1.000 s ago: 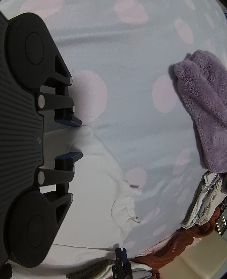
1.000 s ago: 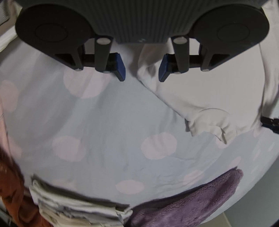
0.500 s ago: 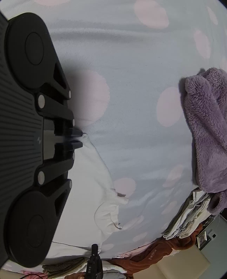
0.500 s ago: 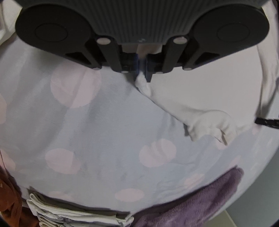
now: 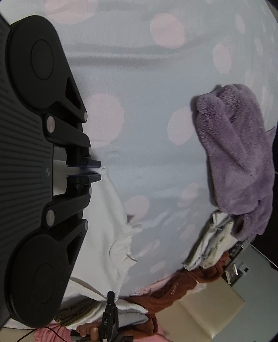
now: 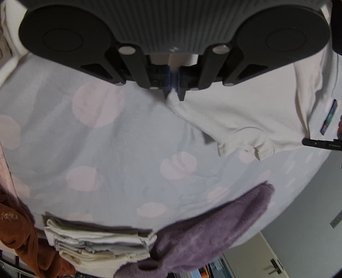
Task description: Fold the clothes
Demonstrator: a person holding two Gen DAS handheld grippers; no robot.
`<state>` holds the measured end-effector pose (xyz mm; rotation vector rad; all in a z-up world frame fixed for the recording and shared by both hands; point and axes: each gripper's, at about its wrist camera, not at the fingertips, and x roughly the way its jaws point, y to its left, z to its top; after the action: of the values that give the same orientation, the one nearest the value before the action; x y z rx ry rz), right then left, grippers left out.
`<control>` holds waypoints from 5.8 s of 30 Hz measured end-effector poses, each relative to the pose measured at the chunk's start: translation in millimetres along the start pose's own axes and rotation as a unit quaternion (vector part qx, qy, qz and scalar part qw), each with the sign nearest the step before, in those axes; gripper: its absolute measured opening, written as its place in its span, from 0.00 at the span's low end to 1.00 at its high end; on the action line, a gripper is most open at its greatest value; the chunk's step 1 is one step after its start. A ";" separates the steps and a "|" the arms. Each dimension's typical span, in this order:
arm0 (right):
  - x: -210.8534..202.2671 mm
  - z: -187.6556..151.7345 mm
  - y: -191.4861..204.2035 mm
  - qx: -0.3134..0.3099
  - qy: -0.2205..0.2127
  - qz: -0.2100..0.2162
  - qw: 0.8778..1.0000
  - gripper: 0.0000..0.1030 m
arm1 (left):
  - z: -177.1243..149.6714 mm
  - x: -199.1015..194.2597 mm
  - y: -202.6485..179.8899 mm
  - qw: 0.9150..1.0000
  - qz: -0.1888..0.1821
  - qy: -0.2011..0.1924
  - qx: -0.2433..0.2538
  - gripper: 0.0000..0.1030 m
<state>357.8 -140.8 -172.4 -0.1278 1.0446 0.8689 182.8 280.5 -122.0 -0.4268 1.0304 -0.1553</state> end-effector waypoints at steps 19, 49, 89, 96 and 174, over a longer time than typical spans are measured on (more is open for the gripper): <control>-115.8 -87.4 58.0 -0.040 -0.028 0.042 0.998 0.06 | -95.7 -88.5 -10.4 0.999 -0.050 0.000 -0.015 0.03; -86.5 -218.6 99.7 -0.073 0.105 0.020 0.992 0.06 | -209.6 -83.0 -31.7 0.994 -0.002 0.100 0.035 0.04; -113.3 -195.6 173.3 -0.179 0.053 0.050 0.981 0.38 | -209.5 -112.7 -76.6 0.990 -0.019 0.052 0.129 0.33; -44.5 -174.8 198.1 -0.175 0.089 0.064 0.979 0.38 | -210.6 -48.3 -120.6 0.981 -0.034 0.086 0.171 0.39; -132.0 -199.4 92.6 0.129 -0.007 -0.030 0.991 0.39 | -231.4 -110.4 -53.0 0.999 -0.003 0.024 0.037 0.18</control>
<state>127.0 -248.9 -144.9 0.0656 1.1247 0.6729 -67.9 205.4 -114.2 -0.3597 1.0667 -0.2095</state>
